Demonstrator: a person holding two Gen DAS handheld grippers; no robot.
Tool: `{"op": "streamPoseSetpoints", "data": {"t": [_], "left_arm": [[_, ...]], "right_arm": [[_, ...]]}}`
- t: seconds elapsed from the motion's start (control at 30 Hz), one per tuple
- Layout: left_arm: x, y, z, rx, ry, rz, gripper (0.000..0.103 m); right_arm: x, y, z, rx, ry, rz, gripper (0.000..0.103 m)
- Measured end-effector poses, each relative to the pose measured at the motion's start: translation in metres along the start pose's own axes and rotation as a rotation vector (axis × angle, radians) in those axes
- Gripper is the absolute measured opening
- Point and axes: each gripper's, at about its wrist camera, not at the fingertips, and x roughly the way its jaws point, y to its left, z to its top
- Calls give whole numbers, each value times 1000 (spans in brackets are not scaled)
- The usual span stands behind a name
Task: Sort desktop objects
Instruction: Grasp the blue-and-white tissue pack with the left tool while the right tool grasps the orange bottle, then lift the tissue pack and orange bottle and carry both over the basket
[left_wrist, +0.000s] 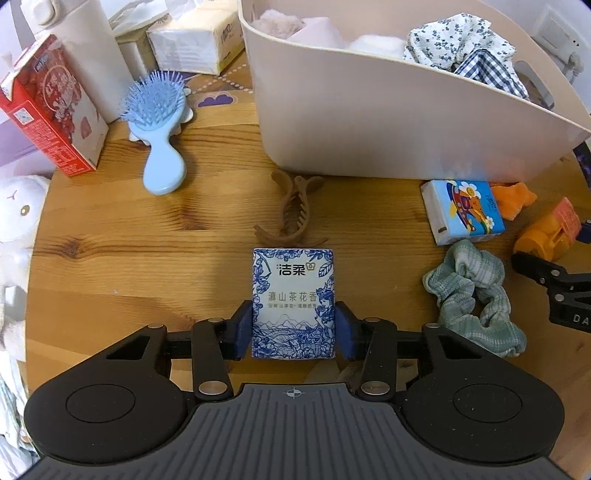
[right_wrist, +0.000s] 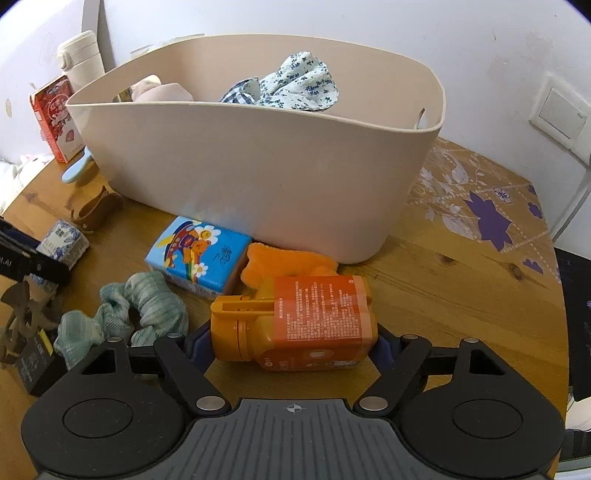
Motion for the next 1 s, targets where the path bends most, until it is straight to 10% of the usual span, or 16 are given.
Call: {"op": "streamPoseSetpoints", "data": {"t": [1.0], "left_arm": [[-97, -1, -12, 60, -234, -79, 46]], "right_arm": [[-92, 9, -7, -35, -171, -89, 78]]}}
